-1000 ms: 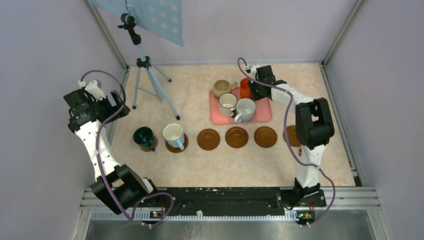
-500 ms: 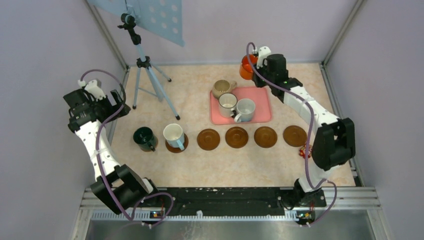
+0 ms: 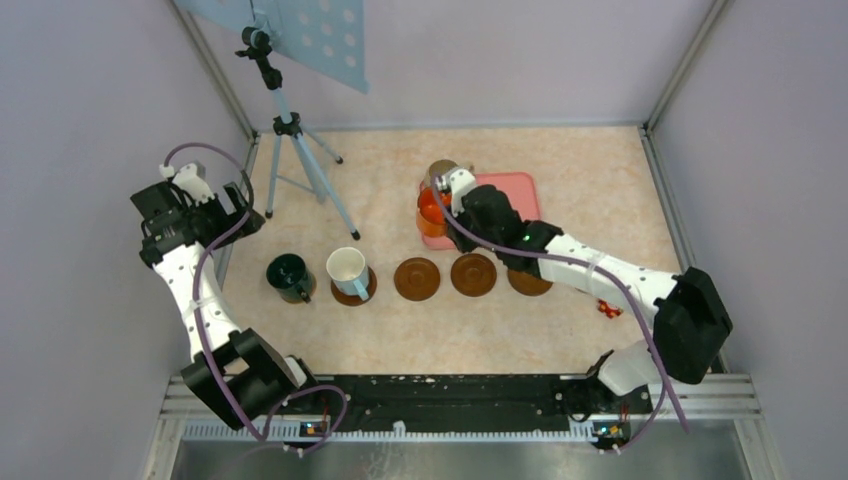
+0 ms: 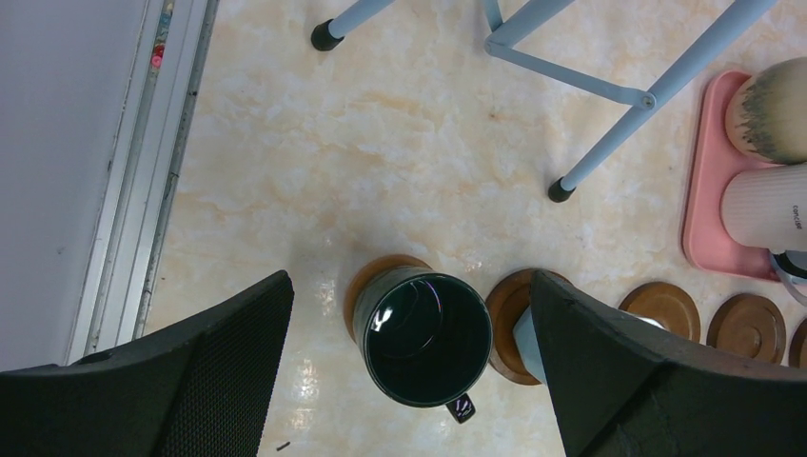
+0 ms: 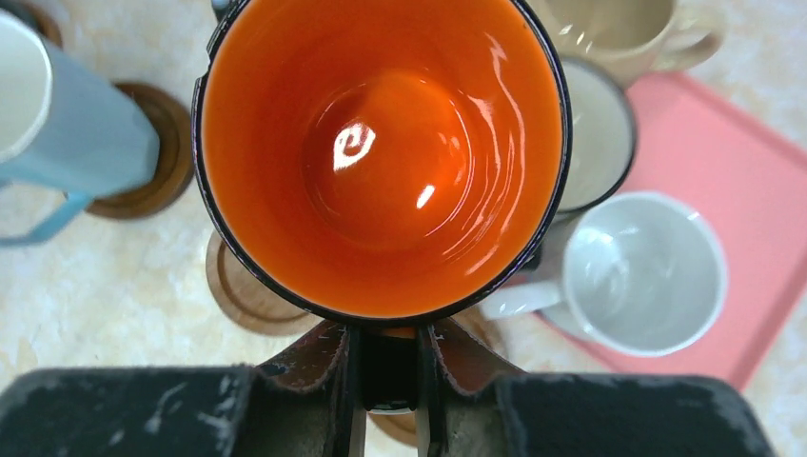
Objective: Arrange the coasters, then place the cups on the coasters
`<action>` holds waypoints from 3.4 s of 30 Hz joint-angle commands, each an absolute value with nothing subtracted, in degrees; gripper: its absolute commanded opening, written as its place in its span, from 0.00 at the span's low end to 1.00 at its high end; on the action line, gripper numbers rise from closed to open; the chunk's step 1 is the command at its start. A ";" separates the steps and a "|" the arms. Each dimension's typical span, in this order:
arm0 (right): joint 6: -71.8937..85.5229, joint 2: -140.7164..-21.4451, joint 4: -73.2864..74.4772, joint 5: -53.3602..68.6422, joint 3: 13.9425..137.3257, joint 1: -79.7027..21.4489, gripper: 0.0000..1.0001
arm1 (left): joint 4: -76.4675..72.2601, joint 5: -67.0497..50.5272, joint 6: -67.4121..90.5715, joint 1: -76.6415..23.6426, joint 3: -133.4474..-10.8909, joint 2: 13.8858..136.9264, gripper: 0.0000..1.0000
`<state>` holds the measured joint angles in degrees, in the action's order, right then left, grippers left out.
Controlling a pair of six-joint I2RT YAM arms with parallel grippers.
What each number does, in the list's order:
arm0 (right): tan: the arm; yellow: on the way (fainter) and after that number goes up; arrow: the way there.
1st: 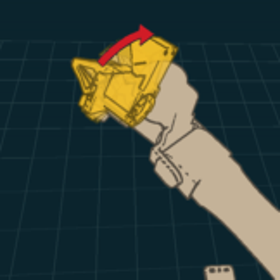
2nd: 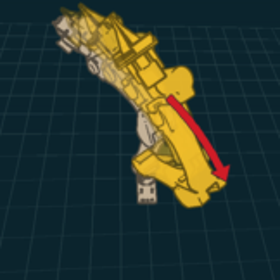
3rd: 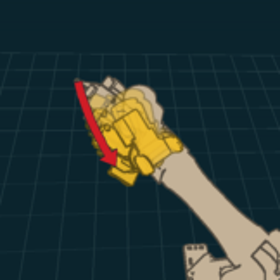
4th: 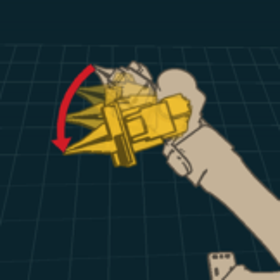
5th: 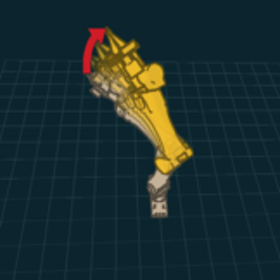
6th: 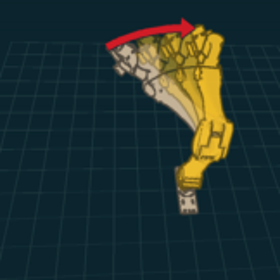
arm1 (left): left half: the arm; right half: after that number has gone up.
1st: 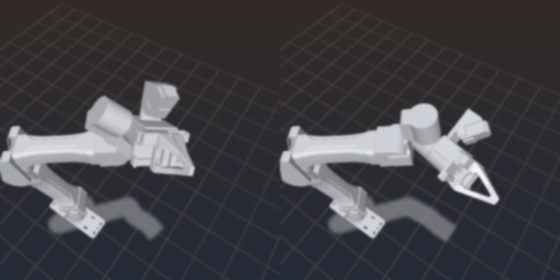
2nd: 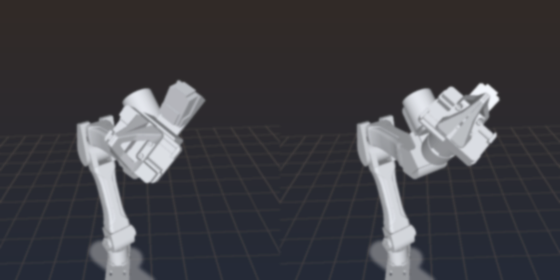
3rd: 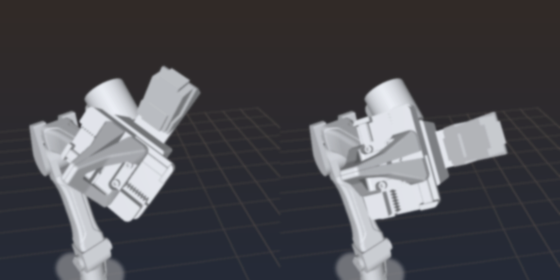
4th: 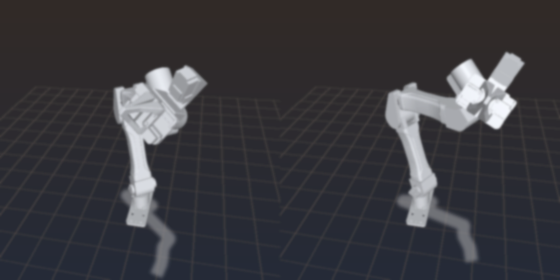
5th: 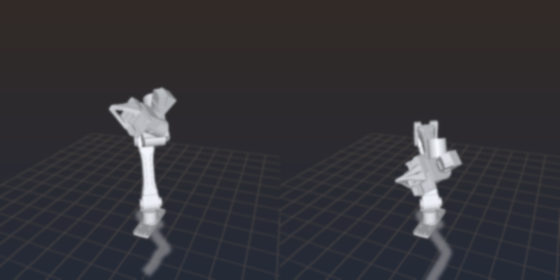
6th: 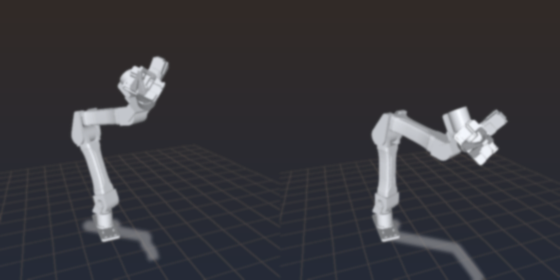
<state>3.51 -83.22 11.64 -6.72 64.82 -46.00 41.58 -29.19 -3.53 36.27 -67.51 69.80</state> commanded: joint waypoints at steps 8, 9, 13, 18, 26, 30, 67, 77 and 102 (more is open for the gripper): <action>8.58 -82.52 -1.47 -16.32 57.10 -55.78 0.00 | 40.17 -30.15 -2.66 36.11 -66.78 66.70 0.99; 9.16 -83.12 -2.16 -16.53 56.66 -56.28 0.00 | 40.24 -30.14 -2.66 36.06 -66.61 66.57 0.99; 9.93 -84.92 -5.70 -15.43 54.83 -57.90 0.00 | 40.84 -29.50 -3.39 36.10 -66.05 65.85 0.99; 10.31 -87.44 -7.15 -16.93 53.98 -60.16 0.00 | 41.47 -28.80 -4.01 36.05 -66.17 65.78 0.99; 12.24 -89.78 -7.10 -22.44 53.35 -64.27 0.00 | 42.25 -28.44 -4.66 36.06 -66.05 66.09 0.99; 14.06 -91.26 -5.45 -23.57 53.86 -64.97 0.00 | 42.36 -28.46 -4.81 36.12 -65.50 65.87 0.99; 14.53 -91.62 -1.58 -20.99 55.57 -64.92 0.56 | 41.66 -28.64 -5.28 36.07 -65.23 67.45 0.99; 10.58 -80.90 4.73 -6.21 55.34 -55.25 0.58 | 42.12 -29.75 -6.33 36.11 -65.47 67.57 0.99; 8.93 -90.40 8.39 -2.42 56.84 -53.90 0.49 | 42.10 -29.44 -5.33 36.01 -65.12 66.91 0.99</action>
